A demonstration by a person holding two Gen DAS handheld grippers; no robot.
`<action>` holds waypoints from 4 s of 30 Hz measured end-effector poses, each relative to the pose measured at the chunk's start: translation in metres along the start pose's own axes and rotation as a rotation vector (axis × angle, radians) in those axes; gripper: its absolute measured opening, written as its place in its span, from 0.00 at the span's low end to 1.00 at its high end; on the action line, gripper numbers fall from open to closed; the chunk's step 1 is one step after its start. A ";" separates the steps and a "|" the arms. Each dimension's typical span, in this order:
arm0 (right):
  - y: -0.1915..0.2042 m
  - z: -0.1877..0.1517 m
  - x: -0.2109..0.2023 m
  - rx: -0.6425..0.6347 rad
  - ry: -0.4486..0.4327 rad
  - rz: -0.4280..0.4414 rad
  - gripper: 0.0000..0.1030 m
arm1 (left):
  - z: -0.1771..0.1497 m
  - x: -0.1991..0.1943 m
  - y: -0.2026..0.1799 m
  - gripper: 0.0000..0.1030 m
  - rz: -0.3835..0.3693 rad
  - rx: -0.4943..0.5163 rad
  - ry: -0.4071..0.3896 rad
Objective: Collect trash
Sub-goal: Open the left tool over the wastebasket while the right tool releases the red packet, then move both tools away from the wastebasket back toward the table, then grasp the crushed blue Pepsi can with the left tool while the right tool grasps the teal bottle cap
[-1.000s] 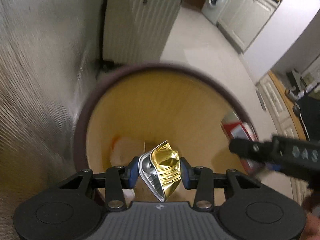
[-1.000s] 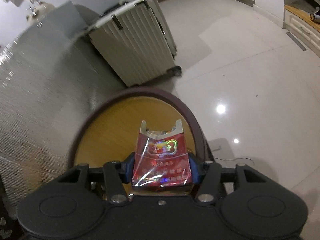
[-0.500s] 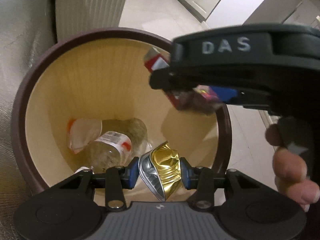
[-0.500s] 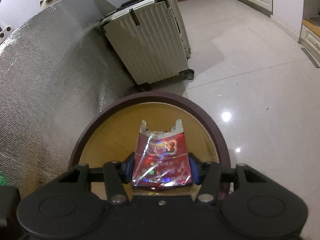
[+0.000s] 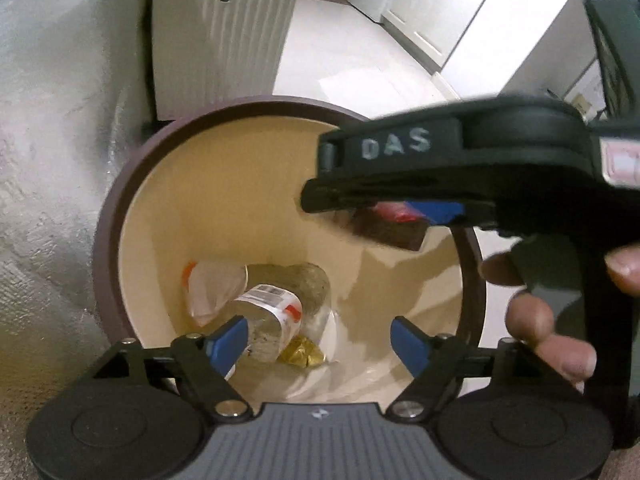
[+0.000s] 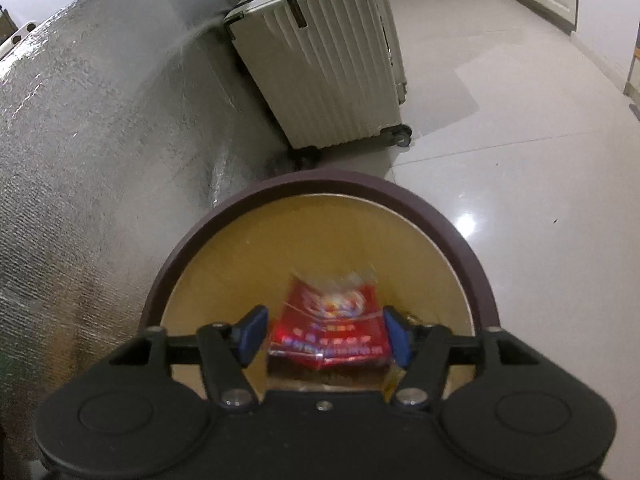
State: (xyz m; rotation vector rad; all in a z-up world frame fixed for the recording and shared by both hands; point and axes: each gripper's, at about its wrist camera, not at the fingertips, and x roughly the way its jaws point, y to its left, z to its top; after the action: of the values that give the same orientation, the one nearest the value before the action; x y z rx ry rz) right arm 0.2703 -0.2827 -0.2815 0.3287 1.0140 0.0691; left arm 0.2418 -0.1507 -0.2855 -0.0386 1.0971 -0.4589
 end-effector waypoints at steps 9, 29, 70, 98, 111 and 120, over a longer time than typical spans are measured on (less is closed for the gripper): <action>-0.013 -0.014 -0.030 0.018 -0.038 -0.048 0.67 | 0.000 -0.013 -0.002 0.83 0.027 -0.017 -0.003; -0.010 -0.042 -0.088 -0.072 -0.063 -0.076 0.74 | -0.022 -0.047 -0.007 1.00 0.077 0.017 -0.029; -0.014 -0.090 -0.213 -0.145 -0.193 -0.190 1.00 | -0.044 -0.181 -0.037 1.00 0.200 -0.028 -0.215; 0.053 -0.076 -0.331 -0.210 -0.502 -0.128 1.00 | -0.054 -0.351 -0.042 1.00 0.214 -0.014 -0.613; 0.116 -0.060 -0.322 -0.246 -0.550 -0.046 1.00 | -0.049 -0.430 0.030 1.00 0.385 -0.038 -0.766; 0.172 -0.046 -0.303 -0.289 -0.573 0.016 1.00 | -0.028 -0.470 0.114 1.00 0.499 -0.112 -0.839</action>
State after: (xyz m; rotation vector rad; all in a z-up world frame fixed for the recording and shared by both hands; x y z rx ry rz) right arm 0.0867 -0.1719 -0.0032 0.0798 0.4242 0.1258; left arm 0.0813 0.1350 0.0715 -0.0478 0.2769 0.0859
